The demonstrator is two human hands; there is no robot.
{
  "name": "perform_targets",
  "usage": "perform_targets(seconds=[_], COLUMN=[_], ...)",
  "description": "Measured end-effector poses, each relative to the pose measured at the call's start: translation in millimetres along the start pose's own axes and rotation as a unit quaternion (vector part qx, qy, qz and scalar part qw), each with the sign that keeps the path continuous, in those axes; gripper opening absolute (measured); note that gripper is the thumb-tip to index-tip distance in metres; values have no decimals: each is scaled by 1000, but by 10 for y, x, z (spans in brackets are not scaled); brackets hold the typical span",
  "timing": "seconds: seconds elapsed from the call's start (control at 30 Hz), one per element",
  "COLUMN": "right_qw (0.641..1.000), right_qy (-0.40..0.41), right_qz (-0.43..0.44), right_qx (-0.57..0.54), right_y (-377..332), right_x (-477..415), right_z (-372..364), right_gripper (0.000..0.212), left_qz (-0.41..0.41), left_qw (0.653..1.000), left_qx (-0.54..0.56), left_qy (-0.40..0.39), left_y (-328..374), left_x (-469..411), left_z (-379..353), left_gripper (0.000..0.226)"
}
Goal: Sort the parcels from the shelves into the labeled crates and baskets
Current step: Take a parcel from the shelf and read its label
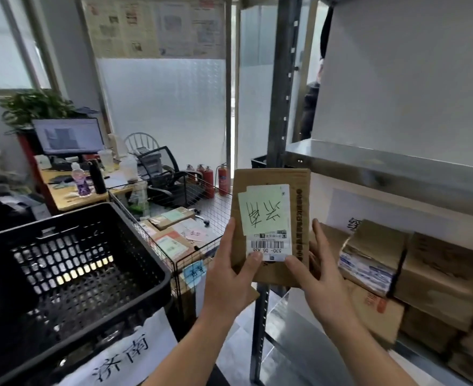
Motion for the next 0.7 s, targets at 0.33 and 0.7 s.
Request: perform_targets(seconds=[0.33,0.7], right_qw=[996,978], right_qy=[-64,-196], right_qz=[66,18], right_qx=[15,-63], right_y=[-280,-108], right_x=[-746,-1326], right_z=[-1208,-3265], right_gripper=[88,74], left_qz=[-42,63], left_qw=[993,981], left_qx=[-75,-135], left_qy=[77,127], left_y=[-110,-589], left_x=[-382,-321], left_z=[1394,3498], left_gripper=[71,52])
Point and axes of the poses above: each hand's wrist, its own x-axis away from the middle knuckle, its own z-axis out of the back of the hand, y = z × x, the point moved 1 cm from there along -x, towards the middle knuckle, and after that the axes turned 4 degrees about -y, right-handed, at the moved point
